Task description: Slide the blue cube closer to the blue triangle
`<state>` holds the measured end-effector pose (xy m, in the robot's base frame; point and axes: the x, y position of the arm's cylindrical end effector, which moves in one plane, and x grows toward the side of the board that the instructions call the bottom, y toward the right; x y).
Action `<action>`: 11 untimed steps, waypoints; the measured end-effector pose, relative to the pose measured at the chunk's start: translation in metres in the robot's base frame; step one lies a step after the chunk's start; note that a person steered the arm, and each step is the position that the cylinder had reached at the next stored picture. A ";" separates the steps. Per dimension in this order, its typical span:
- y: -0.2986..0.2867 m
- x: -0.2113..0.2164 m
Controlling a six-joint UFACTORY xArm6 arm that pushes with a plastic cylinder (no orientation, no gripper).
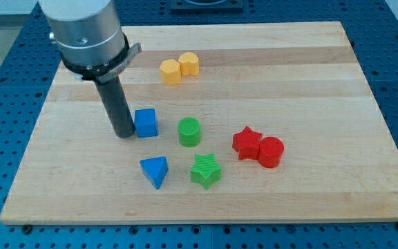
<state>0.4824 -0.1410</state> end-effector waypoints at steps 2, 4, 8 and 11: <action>0.000 -0.076; 0.030 -0.079; 0.030 -0.018; 0.036 -0.004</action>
